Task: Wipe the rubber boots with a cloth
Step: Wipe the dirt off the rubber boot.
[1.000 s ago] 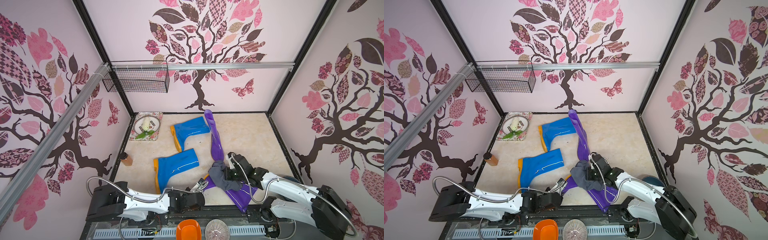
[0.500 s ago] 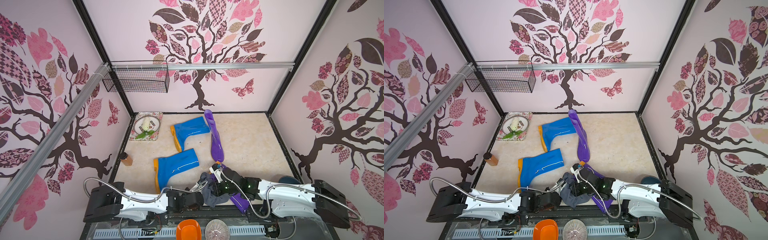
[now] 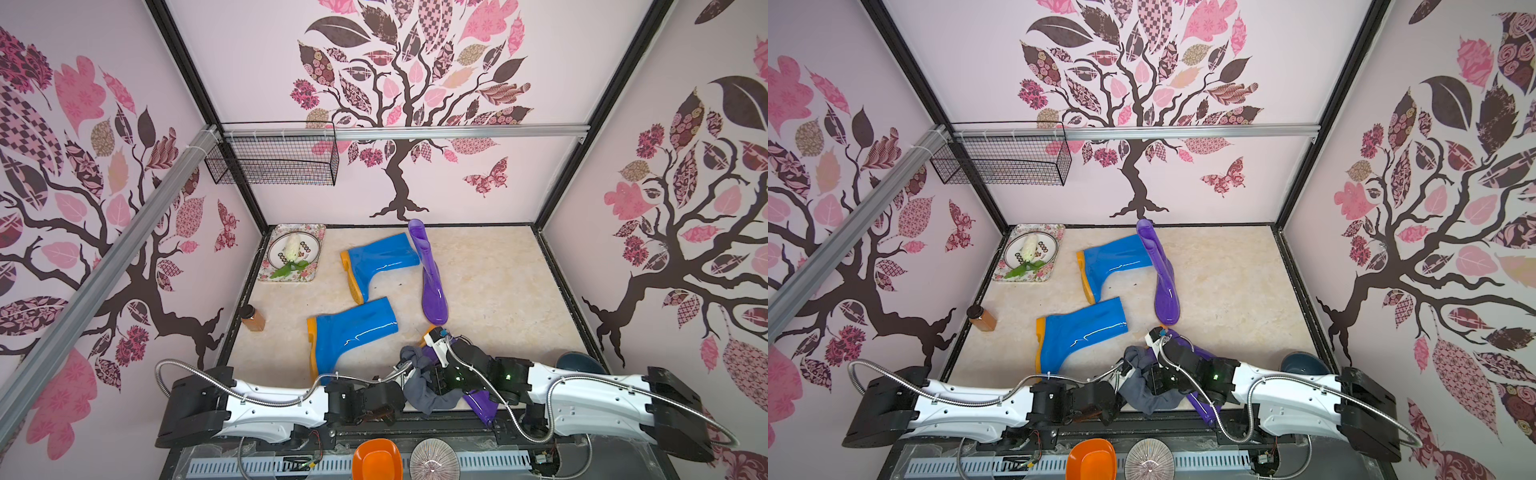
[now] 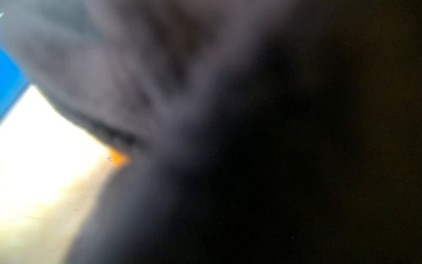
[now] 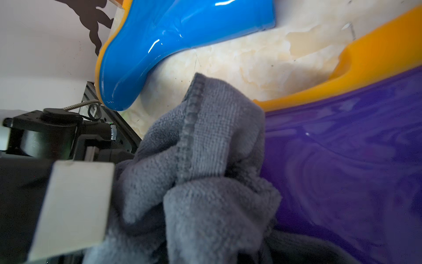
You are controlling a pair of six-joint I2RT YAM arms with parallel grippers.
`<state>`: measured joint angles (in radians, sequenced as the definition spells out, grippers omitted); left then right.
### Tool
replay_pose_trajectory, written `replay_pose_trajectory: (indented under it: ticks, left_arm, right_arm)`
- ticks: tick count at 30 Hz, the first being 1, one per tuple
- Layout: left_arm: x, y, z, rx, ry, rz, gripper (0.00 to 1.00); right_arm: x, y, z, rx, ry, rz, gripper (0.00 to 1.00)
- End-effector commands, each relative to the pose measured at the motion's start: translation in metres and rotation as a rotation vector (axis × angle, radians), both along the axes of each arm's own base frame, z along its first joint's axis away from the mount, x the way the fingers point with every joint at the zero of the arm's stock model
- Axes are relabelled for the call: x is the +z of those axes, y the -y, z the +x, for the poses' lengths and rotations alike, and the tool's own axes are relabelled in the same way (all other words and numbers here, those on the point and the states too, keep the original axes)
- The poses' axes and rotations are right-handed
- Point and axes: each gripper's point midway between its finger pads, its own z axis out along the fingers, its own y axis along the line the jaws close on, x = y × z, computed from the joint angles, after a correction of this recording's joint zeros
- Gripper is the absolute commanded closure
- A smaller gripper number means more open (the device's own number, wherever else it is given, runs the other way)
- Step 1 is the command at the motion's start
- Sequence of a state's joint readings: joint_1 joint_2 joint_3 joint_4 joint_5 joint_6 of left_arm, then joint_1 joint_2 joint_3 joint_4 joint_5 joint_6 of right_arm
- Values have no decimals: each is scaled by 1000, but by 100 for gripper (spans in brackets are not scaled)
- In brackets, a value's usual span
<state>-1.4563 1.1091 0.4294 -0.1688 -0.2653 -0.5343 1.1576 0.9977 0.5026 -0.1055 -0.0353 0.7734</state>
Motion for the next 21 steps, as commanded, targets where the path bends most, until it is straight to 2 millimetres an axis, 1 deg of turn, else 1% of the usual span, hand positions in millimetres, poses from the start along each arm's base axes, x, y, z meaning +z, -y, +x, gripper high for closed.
replay_pose_trajectory:
  ticks: [1, 2, 4, 6, 8, 12, 15, 16, 17, 19, 21]
  left_arm:
    - [35, 20, -9, -61, -6, -126, 51]
    - [38, 19, -10, -64, -9, -126, 46]
    - [40, 16, -9, -65, -11, -111, 39]
    - [37, 12, -10, -65, -22, -87, 29]
    - [33, 8, -10, -62, -36, -72, 22]
    - [34, 3, -10, -46, -67, -85, 18]
    - [48, 2, -6, -24, -75, -132, 16]
    - [56, 1, -3, -13, -81, -159, 16]
    - [65, 1, 0, 1, -93, -193, 15]
    - [77, 1, 6, 17, -112, -241, 14]
    - [81, -1, 12, 46, -118, -241, 13]
  right_arm:
    - [21, 24, 9, -80, 54, -54, 100]
    - [31, 28, 11, -95, 74, -34, 100]
    - [44, 34, 14, -113, 98, -8, 100]
    - [50, 40, 16, -128, 95, -4, 100]
    - [57, 45, 17, -144, 99, 3, 100]
    - [79, 54, 19, -165, 132, 38, 100]
    - [100, 67, 24, -198, 184, 48, 100]
    - [106, 70, 26, -208, 204, 56, 100]
    - [106, 73, 28, -216, 214, 50, 100]
    - [99, 78, 33, -240, 222, 17, 100]
    - [91, 70, 31, -196, 222, 11, 100]
